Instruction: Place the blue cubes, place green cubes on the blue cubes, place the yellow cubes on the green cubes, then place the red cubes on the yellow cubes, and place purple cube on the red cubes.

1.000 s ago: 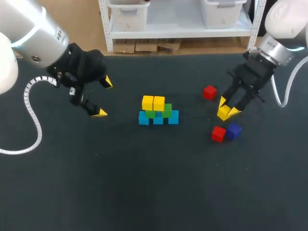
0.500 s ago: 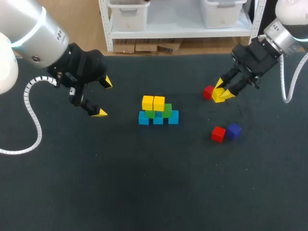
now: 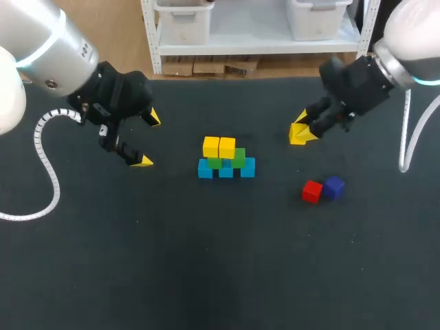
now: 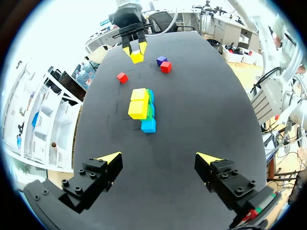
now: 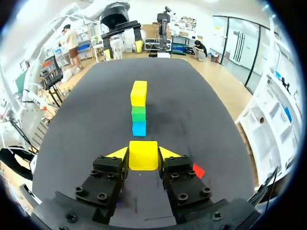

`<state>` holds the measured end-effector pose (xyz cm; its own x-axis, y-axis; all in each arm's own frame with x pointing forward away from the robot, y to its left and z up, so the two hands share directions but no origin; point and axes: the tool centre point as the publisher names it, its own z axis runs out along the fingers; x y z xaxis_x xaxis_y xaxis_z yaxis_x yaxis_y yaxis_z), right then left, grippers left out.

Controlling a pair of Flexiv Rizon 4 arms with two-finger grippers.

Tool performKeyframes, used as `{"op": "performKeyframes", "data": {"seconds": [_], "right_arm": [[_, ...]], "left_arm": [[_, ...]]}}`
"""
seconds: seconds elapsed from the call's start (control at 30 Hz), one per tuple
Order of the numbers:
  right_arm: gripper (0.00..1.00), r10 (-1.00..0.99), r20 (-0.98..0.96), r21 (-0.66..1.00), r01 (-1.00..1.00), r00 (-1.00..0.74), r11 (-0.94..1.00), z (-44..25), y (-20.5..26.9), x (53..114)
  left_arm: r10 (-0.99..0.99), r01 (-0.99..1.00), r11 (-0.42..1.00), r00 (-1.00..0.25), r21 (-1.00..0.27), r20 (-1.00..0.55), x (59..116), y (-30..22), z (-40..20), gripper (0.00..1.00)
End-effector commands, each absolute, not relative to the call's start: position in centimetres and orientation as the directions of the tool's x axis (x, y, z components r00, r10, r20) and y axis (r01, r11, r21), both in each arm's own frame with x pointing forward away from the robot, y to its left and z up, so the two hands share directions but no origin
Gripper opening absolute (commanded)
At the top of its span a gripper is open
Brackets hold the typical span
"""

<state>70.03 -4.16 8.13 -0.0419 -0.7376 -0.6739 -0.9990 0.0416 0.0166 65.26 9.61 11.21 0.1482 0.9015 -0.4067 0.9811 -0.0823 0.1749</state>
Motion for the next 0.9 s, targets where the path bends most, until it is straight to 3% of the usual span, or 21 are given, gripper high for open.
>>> {"op": "performKeyframes", "data": {"seconds": [0.03,0.9], "right_arm": [[0.00,-0.774,-0.632,-0.106,-0.985,-0.037,0.133,8.5,-2.5,69.3],[0.00,-0.786,-0.617,-0.065,-0.992,-0.043,0.106,7.1,4.8,69.3]], "left_arm": [[0.899,0.981,-0.085,0.152,0.176,-0.410,65.3,9.7,11.2,1.00],[0.899,0.981,-0.085,0.152,0.176,-0.410,65.3,9.7,11.2,1.00]]}}
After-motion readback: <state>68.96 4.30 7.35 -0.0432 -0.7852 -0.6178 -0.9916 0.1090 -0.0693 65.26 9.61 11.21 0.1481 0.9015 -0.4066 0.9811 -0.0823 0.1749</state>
